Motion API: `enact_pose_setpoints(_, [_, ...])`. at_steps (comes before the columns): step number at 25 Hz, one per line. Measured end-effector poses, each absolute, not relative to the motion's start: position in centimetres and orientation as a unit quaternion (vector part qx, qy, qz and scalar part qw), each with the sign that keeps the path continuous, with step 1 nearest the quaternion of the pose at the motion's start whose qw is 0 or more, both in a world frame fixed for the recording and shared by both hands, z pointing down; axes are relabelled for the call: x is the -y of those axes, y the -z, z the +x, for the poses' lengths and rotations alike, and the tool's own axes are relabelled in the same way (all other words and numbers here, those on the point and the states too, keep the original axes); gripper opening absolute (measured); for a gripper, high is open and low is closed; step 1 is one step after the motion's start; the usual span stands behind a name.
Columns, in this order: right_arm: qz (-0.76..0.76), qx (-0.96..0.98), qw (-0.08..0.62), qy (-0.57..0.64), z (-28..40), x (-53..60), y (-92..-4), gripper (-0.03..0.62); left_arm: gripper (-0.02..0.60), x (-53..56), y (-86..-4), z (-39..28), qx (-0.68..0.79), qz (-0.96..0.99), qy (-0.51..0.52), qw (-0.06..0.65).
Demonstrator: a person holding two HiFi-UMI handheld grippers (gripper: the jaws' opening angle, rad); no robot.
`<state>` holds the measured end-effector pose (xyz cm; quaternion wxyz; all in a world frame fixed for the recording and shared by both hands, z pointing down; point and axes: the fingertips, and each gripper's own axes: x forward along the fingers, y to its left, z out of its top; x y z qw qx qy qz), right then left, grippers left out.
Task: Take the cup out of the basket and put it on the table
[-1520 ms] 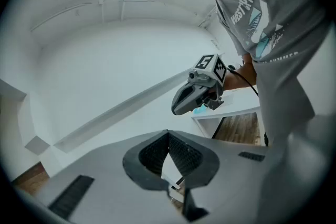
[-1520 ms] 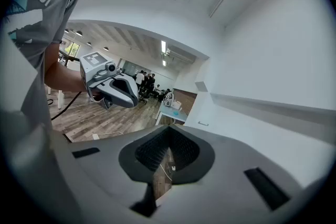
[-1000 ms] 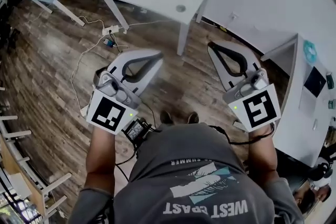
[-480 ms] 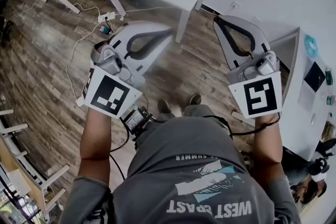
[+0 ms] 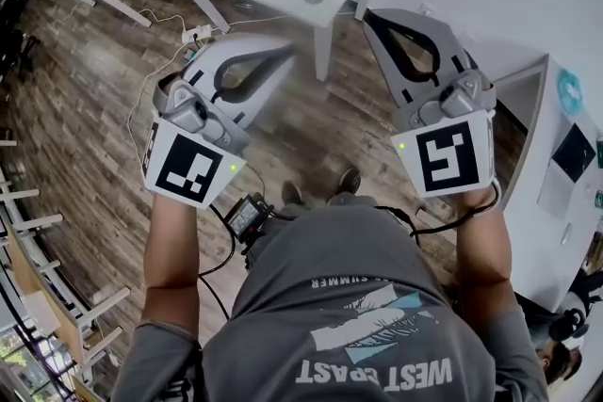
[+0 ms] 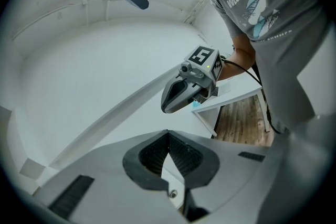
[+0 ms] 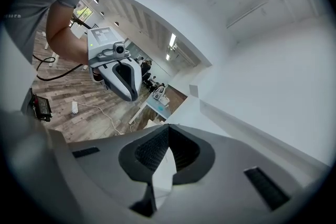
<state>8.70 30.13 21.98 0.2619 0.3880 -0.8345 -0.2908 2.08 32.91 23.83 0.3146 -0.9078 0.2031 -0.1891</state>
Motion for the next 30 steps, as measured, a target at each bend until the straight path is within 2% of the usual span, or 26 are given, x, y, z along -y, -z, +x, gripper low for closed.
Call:
enact_pose_setpoints(6, [0.373,0.837,0.256,0.308,12.3,-27.4,-21.8,0.012,0.008,-30.6,-23.9,6.0,-0.212,-0.896,0.218,0.325])
enact_pose_setpoints(13, [0.367,0.849,0.246,0.288,12.9,-25.8,-22.7,0.012,0.008,-29.5,-24.3,6.7,-0.210,-0.895,0.230,0.319])
enact_pose_setpoints(30, [0.407,0.824,0.280,0.278,4.6,-17.2,-22.7,0.012,0.008,-20.1,-24.8,-2.3,-0.185,-0.916,0.162,0.319])
